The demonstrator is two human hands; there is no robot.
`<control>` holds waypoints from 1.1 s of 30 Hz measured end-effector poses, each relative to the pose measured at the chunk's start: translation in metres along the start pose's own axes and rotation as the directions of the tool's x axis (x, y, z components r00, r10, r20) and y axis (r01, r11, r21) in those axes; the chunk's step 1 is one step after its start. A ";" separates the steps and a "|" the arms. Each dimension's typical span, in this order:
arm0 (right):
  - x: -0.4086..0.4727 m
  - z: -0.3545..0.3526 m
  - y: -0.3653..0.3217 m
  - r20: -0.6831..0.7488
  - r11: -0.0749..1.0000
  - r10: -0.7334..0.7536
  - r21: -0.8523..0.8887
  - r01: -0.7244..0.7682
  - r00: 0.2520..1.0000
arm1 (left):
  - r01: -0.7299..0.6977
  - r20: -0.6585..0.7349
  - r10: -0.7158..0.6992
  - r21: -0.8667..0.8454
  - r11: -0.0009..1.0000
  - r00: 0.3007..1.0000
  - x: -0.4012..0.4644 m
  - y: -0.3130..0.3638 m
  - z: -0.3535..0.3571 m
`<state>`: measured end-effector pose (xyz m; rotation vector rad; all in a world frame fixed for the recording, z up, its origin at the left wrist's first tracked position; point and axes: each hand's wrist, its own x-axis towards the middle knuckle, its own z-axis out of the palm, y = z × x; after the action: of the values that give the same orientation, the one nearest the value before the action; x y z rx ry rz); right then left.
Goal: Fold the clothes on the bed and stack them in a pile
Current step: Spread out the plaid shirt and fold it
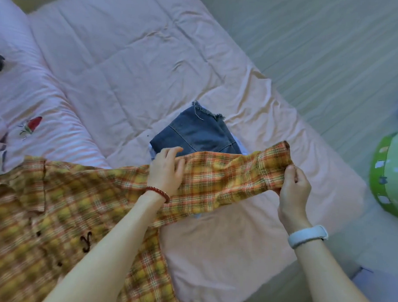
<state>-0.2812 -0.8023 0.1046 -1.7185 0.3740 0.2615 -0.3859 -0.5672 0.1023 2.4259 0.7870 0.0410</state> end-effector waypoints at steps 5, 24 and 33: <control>-0.084 0.050 -0.036 0.192 0.961 -0.273 0.018 0.275 0.943 | 0.246 -0.064 -0.272 -0.268 0.931 0.960 -0.080 -0.051 -0.053; -0.479 0.328 0.129 0.944 0.432 0.316 -0.234 0.871 0.097 | 0.773 -0.167 -0.901 -0.467 0.429 0.400 -0.376 -0.403 -0.198; -0.498 0.291 0.215 0.923 0.207 0.379 -0.146 0.967 0.058 | 0.669 0.145 -0.923 -0.729 0.144 0.357 -0.417 -0.450 -0.169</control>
<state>-0.8136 -0.4991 0.0449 -2.1171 -1.8644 1.2694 -1.0021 -0.4117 0.0598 0.9657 1.8163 0.2878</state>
